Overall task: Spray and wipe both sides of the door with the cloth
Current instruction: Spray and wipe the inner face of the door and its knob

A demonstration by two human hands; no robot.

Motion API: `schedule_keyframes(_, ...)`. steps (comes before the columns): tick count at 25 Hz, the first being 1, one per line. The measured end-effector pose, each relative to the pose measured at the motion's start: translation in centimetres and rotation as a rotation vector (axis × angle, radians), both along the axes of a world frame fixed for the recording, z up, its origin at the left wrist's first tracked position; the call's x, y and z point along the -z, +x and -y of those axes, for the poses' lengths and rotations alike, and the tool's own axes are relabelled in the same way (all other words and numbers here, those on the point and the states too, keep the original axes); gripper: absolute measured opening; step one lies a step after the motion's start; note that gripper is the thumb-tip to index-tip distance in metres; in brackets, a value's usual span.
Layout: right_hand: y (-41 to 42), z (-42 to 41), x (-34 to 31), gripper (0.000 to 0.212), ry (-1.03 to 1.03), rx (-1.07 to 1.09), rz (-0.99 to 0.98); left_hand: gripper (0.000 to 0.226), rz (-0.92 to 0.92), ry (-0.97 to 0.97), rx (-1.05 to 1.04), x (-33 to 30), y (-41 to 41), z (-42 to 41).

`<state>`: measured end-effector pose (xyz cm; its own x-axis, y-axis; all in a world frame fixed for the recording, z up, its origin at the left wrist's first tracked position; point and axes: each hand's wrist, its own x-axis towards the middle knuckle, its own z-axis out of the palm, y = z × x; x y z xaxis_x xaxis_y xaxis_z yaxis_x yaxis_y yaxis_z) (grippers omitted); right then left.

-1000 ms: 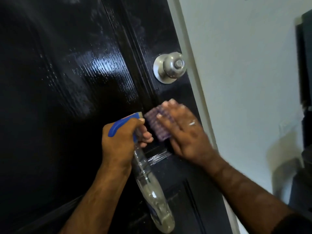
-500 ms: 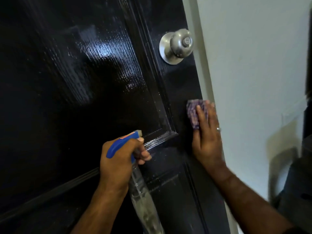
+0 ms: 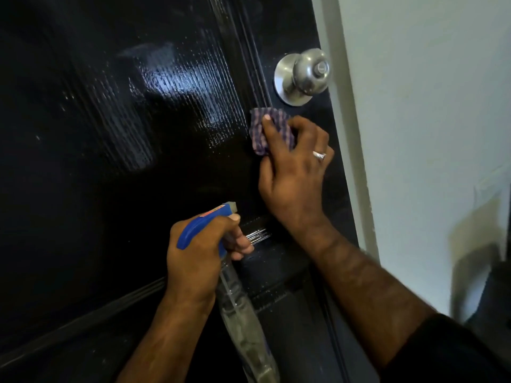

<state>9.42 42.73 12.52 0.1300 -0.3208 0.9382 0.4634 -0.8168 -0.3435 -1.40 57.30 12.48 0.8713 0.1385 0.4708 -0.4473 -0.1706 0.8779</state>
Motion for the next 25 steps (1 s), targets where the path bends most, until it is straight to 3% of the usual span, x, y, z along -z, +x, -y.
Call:
schedule_keyframes(6, -3.2, 1.3, 13.6, 0.049, -0.158, 0.047, -0.215, 0.034, 0.007, -0.016, 0.009, 0.4, 0.4, -0.4)
schedule_keyframes(8, -2.8, 1.5, 12.9, 0.047, -0.162, 0.055, -0.202, 0.034, 0.007, -0.009, 0.019, 0.6, 0.4, -0.1)
schedule_keyframes(13, -0.5, 0.5, 1.5, 0.044, -0.058, 0.044, -0.052, 0.036, -0.008, -0.025, 0.024, -0.3, 0.7, 0.5)
schedule_keyframes(15, -0.8, 0.3, 2.6, 0.044, -0.048, 0.017, -0.069, 0.035, 0.001, -0.043, 0.016, -0.6, 0.9, 0.3)
schedule_keyframes(20, -3.6, 1.1, 14.3, 0.044, -0.103, -0.049, -0.242, 0.034, -0.005, -0.046, -0.001, 0.4, 0.6, -0.1)
schedule_keyframes(25, -2.0, 1.1, 8.9, 0.041, -0.06, -0.042, -0.191, 0.03, -0.046, -0.023, -0.062, 2.1, -0.5, -1.8)
